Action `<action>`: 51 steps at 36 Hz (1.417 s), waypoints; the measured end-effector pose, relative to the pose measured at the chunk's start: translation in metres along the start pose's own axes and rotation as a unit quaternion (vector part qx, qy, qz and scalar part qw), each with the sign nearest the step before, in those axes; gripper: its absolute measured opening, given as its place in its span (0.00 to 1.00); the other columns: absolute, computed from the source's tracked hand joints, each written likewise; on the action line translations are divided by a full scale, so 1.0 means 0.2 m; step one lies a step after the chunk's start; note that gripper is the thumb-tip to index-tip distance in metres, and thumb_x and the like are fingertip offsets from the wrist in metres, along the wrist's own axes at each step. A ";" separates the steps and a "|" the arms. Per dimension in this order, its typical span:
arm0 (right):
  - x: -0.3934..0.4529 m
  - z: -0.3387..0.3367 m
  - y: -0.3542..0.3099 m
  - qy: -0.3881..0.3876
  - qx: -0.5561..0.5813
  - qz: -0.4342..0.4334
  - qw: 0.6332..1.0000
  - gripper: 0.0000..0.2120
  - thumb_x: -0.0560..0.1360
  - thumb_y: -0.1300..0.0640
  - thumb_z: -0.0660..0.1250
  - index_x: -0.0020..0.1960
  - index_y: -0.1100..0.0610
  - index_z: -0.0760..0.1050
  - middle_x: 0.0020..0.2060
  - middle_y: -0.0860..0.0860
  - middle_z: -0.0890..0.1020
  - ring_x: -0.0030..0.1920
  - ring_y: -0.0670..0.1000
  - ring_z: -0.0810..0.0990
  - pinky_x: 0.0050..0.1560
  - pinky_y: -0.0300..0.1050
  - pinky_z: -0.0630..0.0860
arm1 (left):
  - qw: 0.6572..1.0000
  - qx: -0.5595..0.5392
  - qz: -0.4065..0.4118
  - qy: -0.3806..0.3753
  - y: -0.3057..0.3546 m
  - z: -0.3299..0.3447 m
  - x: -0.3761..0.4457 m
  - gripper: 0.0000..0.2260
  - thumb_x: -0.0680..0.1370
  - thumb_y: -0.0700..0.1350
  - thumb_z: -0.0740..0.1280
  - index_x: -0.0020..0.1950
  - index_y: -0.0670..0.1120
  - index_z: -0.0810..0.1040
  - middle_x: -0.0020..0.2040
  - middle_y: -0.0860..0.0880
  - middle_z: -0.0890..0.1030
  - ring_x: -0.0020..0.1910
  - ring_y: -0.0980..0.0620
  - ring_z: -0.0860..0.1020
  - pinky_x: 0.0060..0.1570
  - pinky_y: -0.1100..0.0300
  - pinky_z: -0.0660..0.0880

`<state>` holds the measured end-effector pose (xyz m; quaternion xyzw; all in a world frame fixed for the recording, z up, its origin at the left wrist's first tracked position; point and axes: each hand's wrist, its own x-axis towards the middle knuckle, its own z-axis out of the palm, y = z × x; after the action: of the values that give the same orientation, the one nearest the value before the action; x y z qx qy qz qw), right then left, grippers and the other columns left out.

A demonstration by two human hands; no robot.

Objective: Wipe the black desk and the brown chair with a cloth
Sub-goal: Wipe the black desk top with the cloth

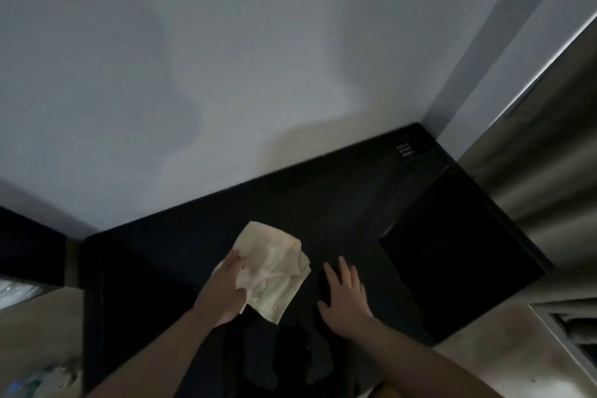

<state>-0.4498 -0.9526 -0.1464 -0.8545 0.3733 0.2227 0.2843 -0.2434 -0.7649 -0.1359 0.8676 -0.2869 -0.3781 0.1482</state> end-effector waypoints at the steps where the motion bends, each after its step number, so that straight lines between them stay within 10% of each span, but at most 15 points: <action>1: 0.00 0.02 -0.07 -0.001 -0.006 -0.011 1.000 0.41 0.80 0.48 0.63 0.83 0.46 0.39 0.81 0.52 0.35 0.81 0.61 0.36 0.80 0.61 0.46 | 1.000 -0.004 0.002 0.021 -0.06 -0.02 -0.04 0.30 0.80 0.42 0.62 0.81 0.55 0.59 0.80 0.62 0.52 0.79 0.51 0.60 0.73 0.55 0.64; 11: 0.12 0.22 -0.67 -0.033 -0.072 -0.089 0.993 0.39 0.83 0.45 0.59 0.82 0.44 0.35 0.79 0.51 0.28 0.78 0.61 0.27 0.76 0.67 0.34 | 0.992 0.001 -0.100 0.074 -0.54 -0.19 -0.27 0.31 0.79 0.40 0.66 0.80 0.53 0.61 0.82 0.53 0.53 0.79 0.49 0.61 0.77 0.51 0.61; 25: 0.41 0.22 -0.75 -0.084 0.016 0.033 0.996 0.49 0.76 0.29 0.58 0.79 0.45 0.28 0.74 0.55 0.21 0.73 0.68 0.22 0.71 0.77 0.34 | 0.994 0.037 -0.097 0.044 -0.46 -0.17 -0.12 0.31 0.79 0.42 0.68 0.80 0.54 0.62 0.82 0.53 0.53 0.78 0.48 0.62 0.72 0.54 0.68; 51: 1.24 -1.00 1.09 0.040 0.078 0.220 0.972 0.48 0.73 0.21 0.48 0.79 0.42 0.28 0.77 0.53 0.24 0.77 0.64 0.26 0.71 0.78 0.33 | 0.972 0.192 0.005 -0.135 1.15 0.21 1.19 0.50 0.74 0.53 0.76 0.82 0.61 0.41 0.81 0.53 0.33 0.80 0.39 0.36 0.77 0.37 0.55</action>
<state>-0.4291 -1.3318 -0.2150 -0.7348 0.5795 0.2158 0.2787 -0.2321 -1.0936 -0.1903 0.8195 -0.3756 -0.4287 -0.0595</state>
